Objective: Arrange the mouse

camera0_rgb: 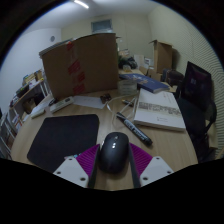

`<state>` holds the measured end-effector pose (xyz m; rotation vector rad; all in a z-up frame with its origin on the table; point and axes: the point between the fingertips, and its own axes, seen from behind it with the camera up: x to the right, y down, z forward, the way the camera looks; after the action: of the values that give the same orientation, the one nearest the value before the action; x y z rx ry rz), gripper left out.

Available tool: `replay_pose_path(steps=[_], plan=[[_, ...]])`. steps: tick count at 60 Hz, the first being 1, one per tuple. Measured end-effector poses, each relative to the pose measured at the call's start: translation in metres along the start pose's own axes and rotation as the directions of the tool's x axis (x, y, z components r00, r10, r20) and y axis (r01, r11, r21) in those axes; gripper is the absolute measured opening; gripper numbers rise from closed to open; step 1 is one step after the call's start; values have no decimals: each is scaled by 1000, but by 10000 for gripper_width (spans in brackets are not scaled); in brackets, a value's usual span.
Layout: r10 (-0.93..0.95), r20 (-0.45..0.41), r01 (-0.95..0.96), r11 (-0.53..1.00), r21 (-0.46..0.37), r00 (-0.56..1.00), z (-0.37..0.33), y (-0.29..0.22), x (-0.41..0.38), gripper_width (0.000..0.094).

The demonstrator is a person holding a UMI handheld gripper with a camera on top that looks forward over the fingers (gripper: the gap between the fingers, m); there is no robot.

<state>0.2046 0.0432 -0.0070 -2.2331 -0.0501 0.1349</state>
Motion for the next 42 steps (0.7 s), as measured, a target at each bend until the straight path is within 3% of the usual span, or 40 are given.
replay_pose_path(steps=[12,21,31,35,42], plan=[[25,5,-25,999,-34,1000,2,0,0,384],[-36,-16,35,998,-59,999,-4,-6,-2,371],[-97,3,95,987,131,995,-50,-106,-58,373],[-117,53,104,974,200,992,-61,-141,-100,371],[-133,95,113,976,186,987,-41,-137,-152,368]])
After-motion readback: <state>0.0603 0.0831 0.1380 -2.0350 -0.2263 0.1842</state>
